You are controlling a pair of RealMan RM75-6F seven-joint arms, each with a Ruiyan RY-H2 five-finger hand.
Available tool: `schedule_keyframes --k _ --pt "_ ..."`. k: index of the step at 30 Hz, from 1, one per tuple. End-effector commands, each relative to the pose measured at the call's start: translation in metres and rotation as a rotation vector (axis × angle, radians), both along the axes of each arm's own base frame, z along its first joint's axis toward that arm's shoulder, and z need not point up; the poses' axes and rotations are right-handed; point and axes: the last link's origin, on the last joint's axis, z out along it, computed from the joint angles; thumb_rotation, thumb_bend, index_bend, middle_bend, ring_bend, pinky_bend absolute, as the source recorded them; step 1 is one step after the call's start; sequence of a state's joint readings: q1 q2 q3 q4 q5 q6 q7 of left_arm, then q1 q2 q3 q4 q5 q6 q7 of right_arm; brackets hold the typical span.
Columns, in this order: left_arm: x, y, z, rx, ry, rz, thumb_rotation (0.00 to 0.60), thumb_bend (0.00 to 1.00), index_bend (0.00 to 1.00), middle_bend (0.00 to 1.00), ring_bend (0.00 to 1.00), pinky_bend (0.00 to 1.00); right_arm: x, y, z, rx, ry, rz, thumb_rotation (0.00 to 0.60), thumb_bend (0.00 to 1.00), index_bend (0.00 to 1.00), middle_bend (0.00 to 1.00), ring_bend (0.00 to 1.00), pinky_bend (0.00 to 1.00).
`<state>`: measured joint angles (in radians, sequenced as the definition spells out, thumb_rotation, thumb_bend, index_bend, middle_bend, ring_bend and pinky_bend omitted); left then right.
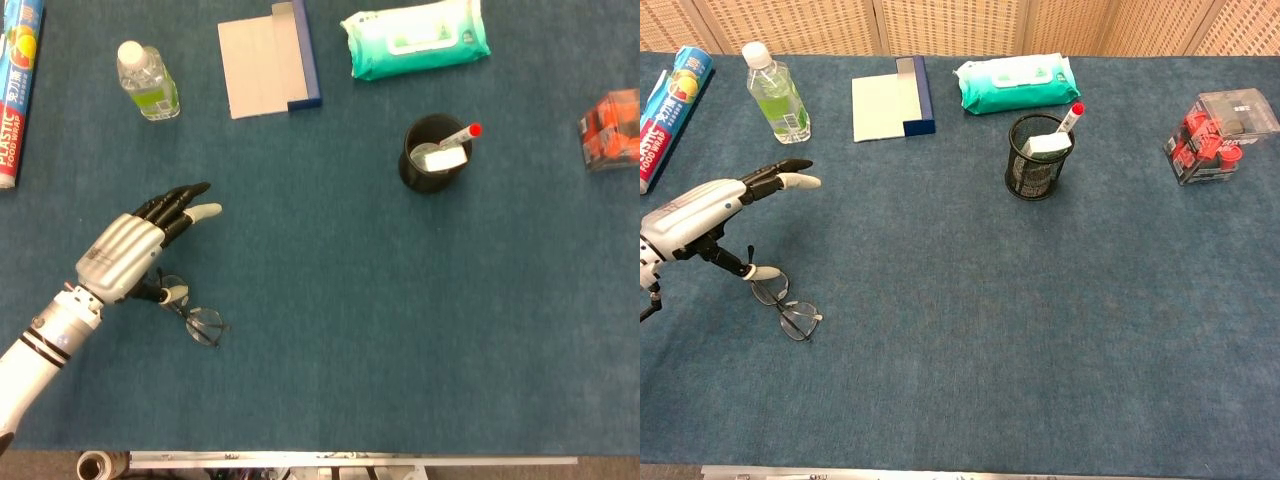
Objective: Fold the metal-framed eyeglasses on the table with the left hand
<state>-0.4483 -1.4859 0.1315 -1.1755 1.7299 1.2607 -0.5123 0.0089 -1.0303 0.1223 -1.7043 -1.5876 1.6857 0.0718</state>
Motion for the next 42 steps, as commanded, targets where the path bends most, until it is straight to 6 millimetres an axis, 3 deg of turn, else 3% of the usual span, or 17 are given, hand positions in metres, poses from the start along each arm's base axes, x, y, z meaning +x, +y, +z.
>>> schedule_keyframes --k 1,6,17,42 --pt "-0.004 0.001 -0.004 -0.009 0.0 0.015 0.6 0.02 0.12 0.0 0.0 0.12 0.0 0.0 0.0 -0.001 0.0 0.001 0.6 0.54 0.59 0.53 0.36 0.36" --pt "-0.008 0.001 -0.007 -0.014 0.001 0.02 0.6 0.02 0.12 0.0 0.0 0.12 0.001 0.001 0.001 -0.003 -0.001 0.002 0.6 0.54 0.59 0.53 0.36 0.36" --pt "0.007 -0.011 0.014 0.027 0.013 -0.044 0.6 0.02 0.12 0.0 0.0 0.12 0.001 0.001 -0.002 0.008 0.001 0.004 0.6 0.54 0.59 0.53 0.36 0.36" --pt "-0.027 -0.011 0.002 -0.006 0.031 0.069 0.6 0.02 0.12 0.0 0.0 0.12 0.0 0.0 -0.003 0.01 0.006 -0.002 0.6 0.54 0.59 0.53 0.36 0.36"
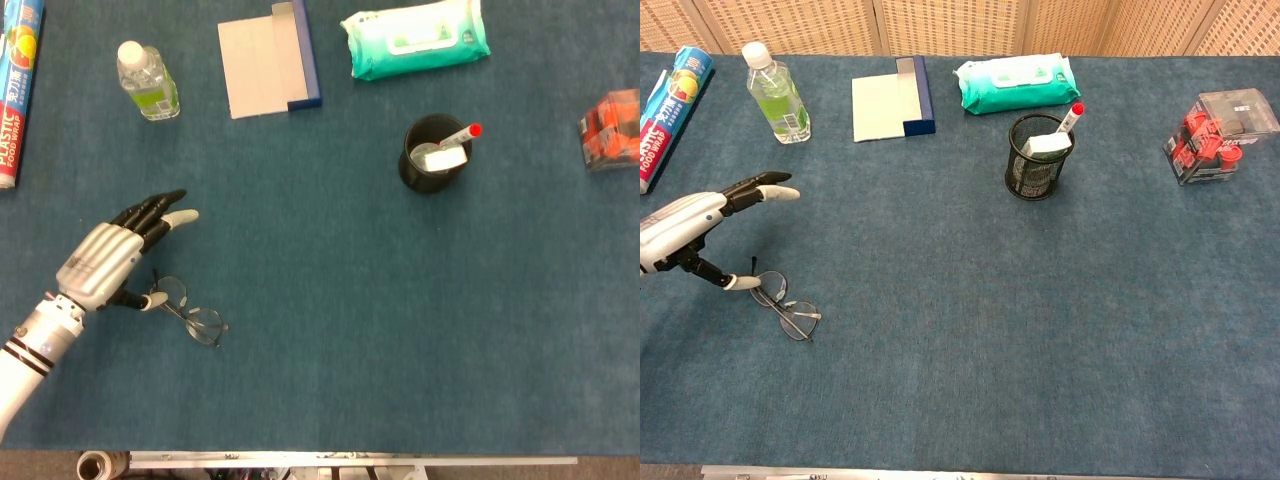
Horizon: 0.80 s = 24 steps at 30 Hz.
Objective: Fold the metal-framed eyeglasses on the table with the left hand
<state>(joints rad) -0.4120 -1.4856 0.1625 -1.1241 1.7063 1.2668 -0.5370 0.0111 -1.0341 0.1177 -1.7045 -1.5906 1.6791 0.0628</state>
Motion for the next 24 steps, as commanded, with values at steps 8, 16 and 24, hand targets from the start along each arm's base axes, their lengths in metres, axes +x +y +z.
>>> schedule_keyframes --k 8,16,24 --pt "-0.005 -0.001 -0.009 -0.025 -0.004 0.018 0.6 0.02 0.12 0.0 0.0 0.12 0.001 0.001 0.0 -0.003 0.001 0.004 0.6 0.54 0.59 0.53 0.36 0.36" --pt "-0.007 -0.002 -0.017 -0.038 -0.002 0.024 0.6 0.02 0.12 0.0 0.0 0.12 0.002 0.001 0.002 -0.007 -0.002 0.008 0.6 0.54 0.59 0.53 0.36 0.36" --pt "0.002 -0.004 -0.008 -0.01 -0.026 -0.017 0.6 0.02 0.12 0.0 0.0 0.12 0.002 0.002 0.002 -0.009 -0.003 0.011 0.6 0.54 0.59 0.53 0.36 0.36"
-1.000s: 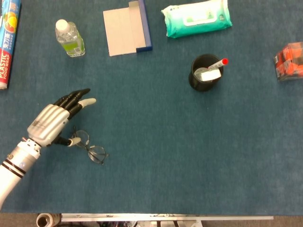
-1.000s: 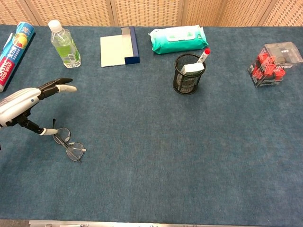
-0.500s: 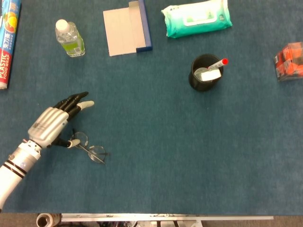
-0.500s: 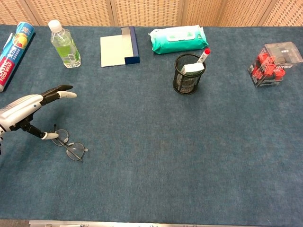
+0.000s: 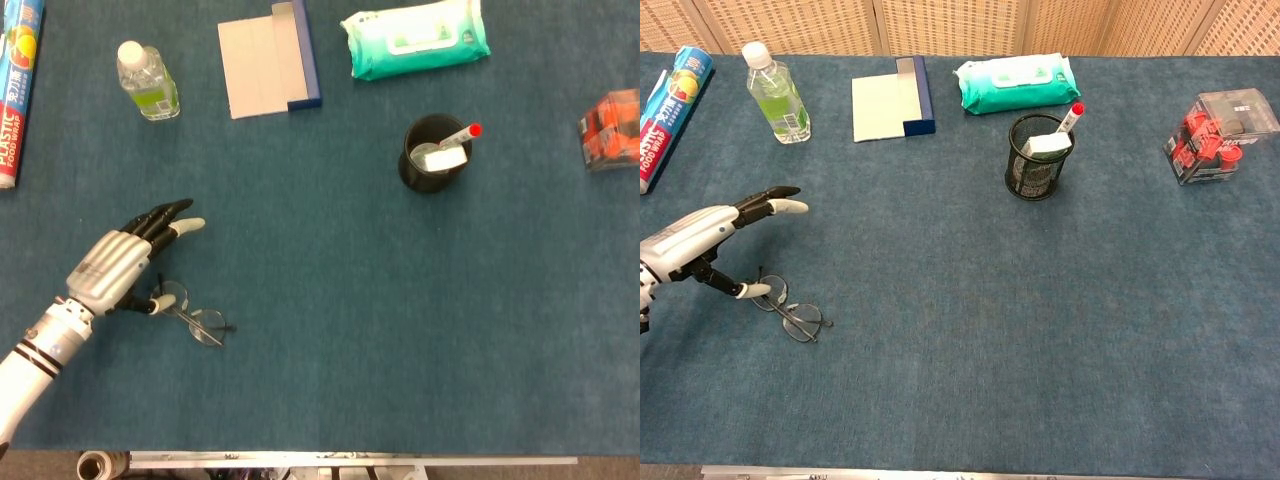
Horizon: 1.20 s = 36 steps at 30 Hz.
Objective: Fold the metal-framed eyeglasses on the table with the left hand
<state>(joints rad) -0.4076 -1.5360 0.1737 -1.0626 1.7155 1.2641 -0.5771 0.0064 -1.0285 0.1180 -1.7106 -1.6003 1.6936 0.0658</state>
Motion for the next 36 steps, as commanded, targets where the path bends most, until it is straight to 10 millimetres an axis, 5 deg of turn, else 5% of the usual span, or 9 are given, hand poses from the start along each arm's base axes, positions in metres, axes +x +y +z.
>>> schedule_keyframes --k 1,11,20,27,36 --pt "0.008 -0.002 0.009 0.023 -0.014 -0.036 0.6 0.02 0.12 0.0 0.0 0.12 0.0 0.0 0.0 0.001 0.0 0.0 0.6 0.54 0.59 0.53 0.36 0.36" --pt "0.046 -0.008 0.071 0.238 0.067 -0.148 0.6 0.02 0.12 0.0 0.0 0.13 0.001 0.001 -0.001 0.001 0.006 0.002 0.6 0.54 0.59 0.53 0.36 0.36" --pt "0.066 -0.023 0.142 0.509 0.359 -0.126 0.6 0.02 0.18 0.0 0.0 0.13 -0.006 -0.003 -0.003 -0.021 0.045 -0.037 0.6 0.54 0.59 0.53 0.36 0.36" --pt "0.046 -0.031 0.162 0.55 0.425 -0.021 0.6 0.02 0.24 0.13 0.05 0.15 -0.009 -0.005 -0.005 -0.041 0.084 -0.062 0.6 0.54 0.59 0.53 0.36 0.36" --pt "0.003 -0.036 0.182 0.815 0.64 0.107 0.6 0.02 0.31 0.25 0.15 0.27 -0.016 -0.011 -0.01 -0.039 0.106 -0.095 0.6 0.54 0.59 0.53 0.36 0.36"
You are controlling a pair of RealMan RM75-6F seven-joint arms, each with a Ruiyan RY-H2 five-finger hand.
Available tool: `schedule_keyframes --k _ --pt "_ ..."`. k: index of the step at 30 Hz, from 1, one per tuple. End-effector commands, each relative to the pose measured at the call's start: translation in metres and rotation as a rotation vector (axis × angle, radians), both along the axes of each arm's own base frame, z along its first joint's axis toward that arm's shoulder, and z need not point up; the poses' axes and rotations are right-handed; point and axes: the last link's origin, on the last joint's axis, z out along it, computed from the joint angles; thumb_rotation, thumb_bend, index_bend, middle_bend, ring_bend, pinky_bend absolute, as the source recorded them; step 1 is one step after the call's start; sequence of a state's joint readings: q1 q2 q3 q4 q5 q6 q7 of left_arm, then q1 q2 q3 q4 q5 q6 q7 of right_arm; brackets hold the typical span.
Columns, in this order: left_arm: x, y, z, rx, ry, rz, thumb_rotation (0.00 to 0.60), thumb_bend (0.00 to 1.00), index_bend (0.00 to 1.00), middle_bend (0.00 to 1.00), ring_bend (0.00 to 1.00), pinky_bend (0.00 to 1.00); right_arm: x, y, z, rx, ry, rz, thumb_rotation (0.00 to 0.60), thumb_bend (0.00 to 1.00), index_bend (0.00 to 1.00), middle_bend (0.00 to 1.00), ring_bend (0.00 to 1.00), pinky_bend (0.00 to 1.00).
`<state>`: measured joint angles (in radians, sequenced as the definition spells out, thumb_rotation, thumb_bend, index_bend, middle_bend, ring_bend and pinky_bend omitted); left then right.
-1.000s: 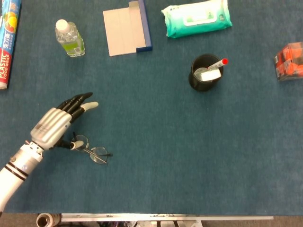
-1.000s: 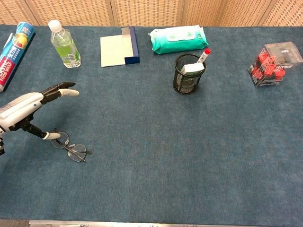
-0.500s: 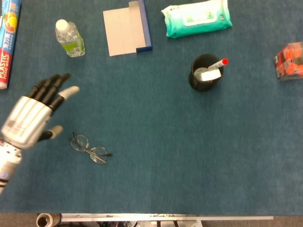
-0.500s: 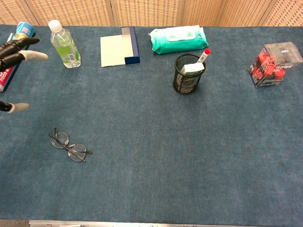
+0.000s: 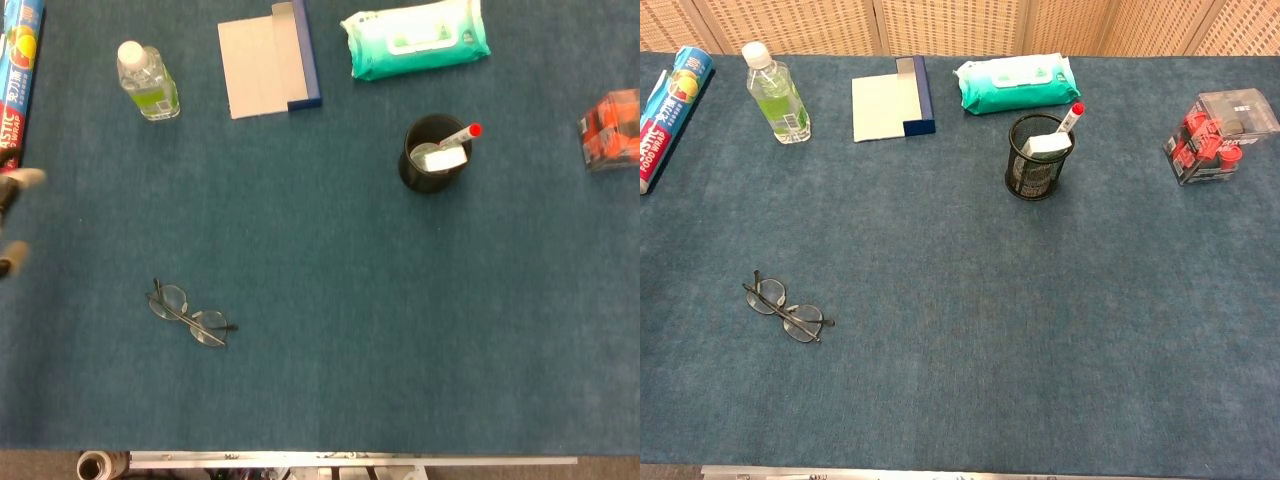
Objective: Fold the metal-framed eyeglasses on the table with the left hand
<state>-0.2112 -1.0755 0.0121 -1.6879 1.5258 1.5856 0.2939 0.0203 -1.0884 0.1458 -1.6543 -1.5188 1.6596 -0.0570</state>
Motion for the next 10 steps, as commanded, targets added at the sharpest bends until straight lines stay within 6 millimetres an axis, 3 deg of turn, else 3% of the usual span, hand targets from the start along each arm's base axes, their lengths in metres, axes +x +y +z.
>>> schedule_keyframes --k 1,5,10 --pt "-0.031 -0.007 0.014 0.187 0.108 0.099 0.6 0.02 0.32 0.26 0.16 0.28 -0.001 -0.001 -0.001 0.005 0.002 -0.004 0.6 0.54 0.59 0.53 0.36 0.36" --pt "-0.045 -0.007 0.016 0.198 0.095 0.133 0.6 0.02 0.32 0.27 0.17 0.3 -0.003 -0.003 -0.003 0.017 0.004 -0.011 0.6 0.54 0.59 0.53 0.36 0.36" --pt "-0.049 -0.004 0.014 0.188 0.087 0.136 0.6 0.02 0.33 0.28 0.18 0.32 -0.003 -0.003 -0.004 0.025 -0.008 -0.009 0.6 0.54 0.59 0.53 0.36 0.36"
